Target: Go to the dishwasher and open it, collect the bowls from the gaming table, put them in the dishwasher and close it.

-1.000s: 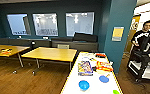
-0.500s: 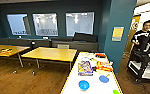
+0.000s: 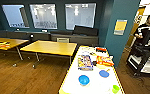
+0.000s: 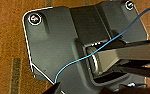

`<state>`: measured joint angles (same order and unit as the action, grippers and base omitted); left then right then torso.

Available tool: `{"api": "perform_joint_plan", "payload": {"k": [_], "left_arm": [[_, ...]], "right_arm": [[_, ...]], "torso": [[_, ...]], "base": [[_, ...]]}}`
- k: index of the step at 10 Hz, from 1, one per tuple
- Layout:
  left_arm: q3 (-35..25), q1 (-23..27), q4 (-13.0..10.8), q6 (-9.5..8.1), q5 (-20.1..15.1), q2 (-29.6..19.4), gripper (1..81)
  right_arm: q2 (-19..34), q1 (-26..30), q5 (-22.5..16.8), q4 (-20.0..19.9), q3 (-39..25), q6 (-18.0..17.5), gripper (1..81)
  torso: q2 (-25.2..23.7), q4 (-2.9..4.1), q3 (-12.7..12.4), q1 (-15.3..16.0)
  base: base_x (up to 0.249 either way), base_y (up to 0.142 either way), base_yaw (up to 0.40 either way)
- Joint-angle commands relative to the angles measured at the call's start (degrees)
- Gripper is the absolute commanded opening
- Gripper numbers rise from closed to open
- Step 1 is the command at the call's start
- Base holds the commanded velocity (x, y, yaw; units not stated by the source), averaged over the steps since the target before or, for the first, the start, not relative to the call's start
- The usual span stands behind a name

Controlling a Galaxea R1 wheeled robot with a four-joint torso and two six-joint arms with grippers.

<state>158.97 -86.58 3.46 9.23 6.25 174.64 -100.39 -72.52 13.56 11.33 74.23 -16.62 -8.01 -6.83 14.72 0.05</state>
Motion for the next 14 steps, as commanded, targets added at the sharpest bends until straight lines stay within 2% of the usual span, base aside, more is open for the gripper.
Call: {"api": "perform_joint_plan", "payload": {"k": [1, 2, 3, 4, 6, 8, 9, 11, 12, 14], "left_arm": [[-0.1, 2.4, 0.2, 0.26, -2.8, 0.4, 81.1], [-0.1, 2.4, 0.3, 0.26, -2.8, 0.4, 81.1], [-0.1, 2.4, 0.3, 0.26, -2.8, 0.4, 81.1], [-0.1, 2.4, 0.3, 0.26, -2.8, 0.4, 81.1], [0.0, 2.6, 0.3, 0.26, -2.9, 0.4, 81.1], [-0.1, 2.6, 0.4, 0.09, -2.9, 0.5, 81.1], [-0.1, 2.7, 0.6, 0.00, -2.9, 0.6, 81.1], [-0.1, 2.7, 1.2, 0.00, -2.9, 0.6, 81.1], [-0.1, 2.7, 1.5, 0.00, -2.9, 0.5, 81.1], [0.0, 2.8, 1.6, 0.00, -2.9, 0.4, 81.1]], "right_arm": [[8.6, 12.3, -8.8, -1.1, -6.3, -1.0, 81.1], [9.2, 15.4, -11.0, -1.6, -6.8, -1.0, 81.1], [9.5, 18.8, -13.8, -2.2, -6.8, -1.0, 81.1], [9.5, 22.9, -16.7, -2.8, -6.7, -1.0, 81.1], [9.0, 33.6, -26.2, -3.6, -6.2, -2.1, 81.1], [7.6, 40.8, -31.2, -3.6, -3.7, -5.9, 81.1], [6.0, 42.8, -32.8, -3.7, -1.6, -8.3, 81.1], [1.8, 43.8, -32.6, -3.5, 3.8, -17.1, 81.1], [-0.2, 43.8, -32.5, -3.3, 6.4, -20.0, 81.1], [-2.8, 45.0, -32.4, -3.8, 11.9, -23.0, 81.1]], "torso": [[0.0, 0.00, 5.0, 0.0], [0.0, 0.00, 6.9, 0.0], [0.0, 0.00, 4.9, 0.0], [0.0, 0.00, 5.4, 0.0], [0.1, 0.00, 6.6, 0.0], [0.1, 0.00, 6.6, 0.0], [0.1, 0.00, 6.7, 0.1], [0.1, 0.00, 6.7, 0.1], [0.1, 0.00, 6.7, 0.1], [0.1, 0.00, 6.7, 0.1]], "base": [[0.000, 0.000, 0.000], [0.000, 0.000, 0.000], [0.000, 0.000, 0.000], [0.000, 0.000, 0.000], [0.000, 0.000, 0.000], [0.000, 0.000, 0.000], [0.000, 0.000, 0.000], [0.000, 0.000, 0.000], [0.000, 0.000, 0.000], [0.000, 0.000, 0.000]]}}
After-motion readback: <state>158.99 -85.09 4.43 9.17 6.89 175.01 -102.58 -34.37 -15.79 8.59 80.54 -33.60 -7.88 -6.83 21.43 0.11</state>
